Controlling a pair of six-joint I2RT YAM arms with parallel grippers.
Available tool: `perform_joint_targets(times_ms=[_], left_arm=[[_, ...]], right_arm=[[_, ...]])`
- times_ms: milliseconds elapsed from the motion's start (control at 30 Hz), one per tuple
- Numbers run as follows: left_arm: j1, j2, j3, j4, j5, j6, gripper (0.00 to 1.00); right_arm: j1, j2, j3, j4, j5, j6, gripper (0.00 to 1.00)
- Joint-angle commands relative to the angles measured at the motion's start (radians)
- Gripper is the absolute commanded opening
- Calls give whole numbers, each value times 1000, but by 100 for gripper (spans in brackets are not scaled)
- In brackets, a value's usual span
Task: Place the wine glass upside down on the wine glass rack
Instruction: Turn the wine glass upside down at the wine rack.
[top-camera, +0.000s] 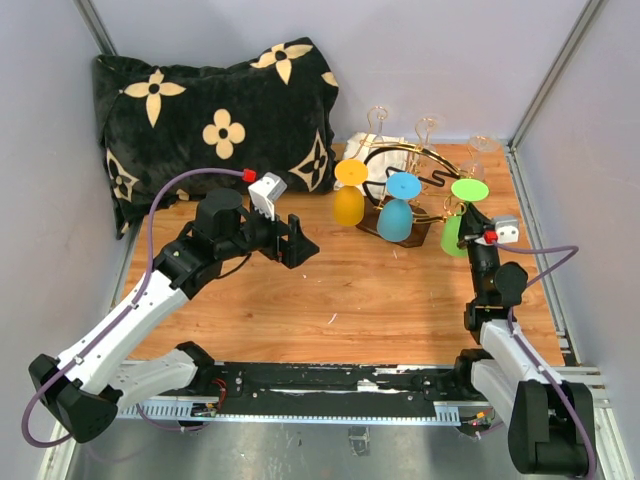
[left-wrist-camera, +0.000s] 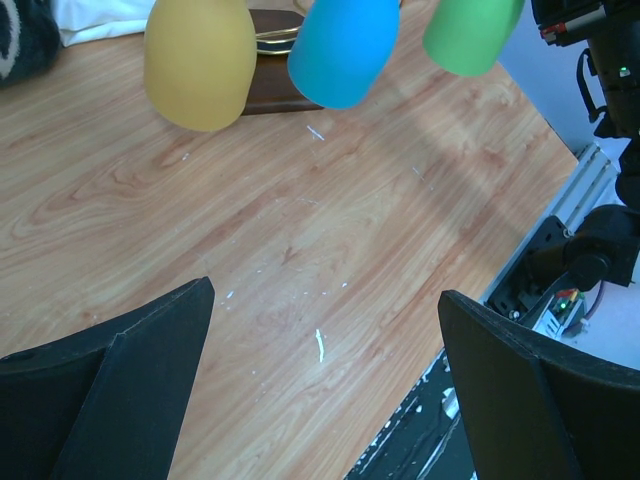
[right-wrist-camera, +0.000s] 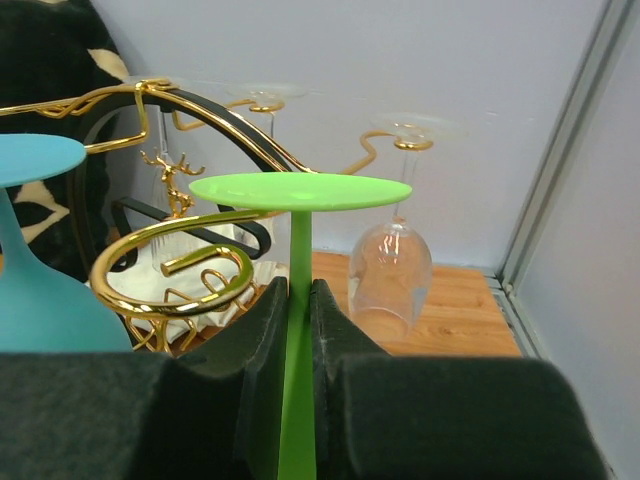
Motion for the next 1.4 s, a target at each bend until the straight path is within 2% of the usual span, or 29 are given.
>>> perform_joint_targets(times_ms=[0, 167, 733, 1367], left_arm=[[-2, -26, -4, 6, 4, 20, 100], [-2, -25, -2, -4, 2, 22, 100], [-2, -12, -8, -9, -10, 32, 100], [-2, -14, -18, -12, -3, 14, 100]], right_arm=[[-29, 46, 58, 90, -90, -8, 1], [-33, 81, 68, 132, -134, 11, 1], [-34, 160, 113, 125, -320, 43, 1], [-34, 49, 68, 33, -437, 127, 1]])
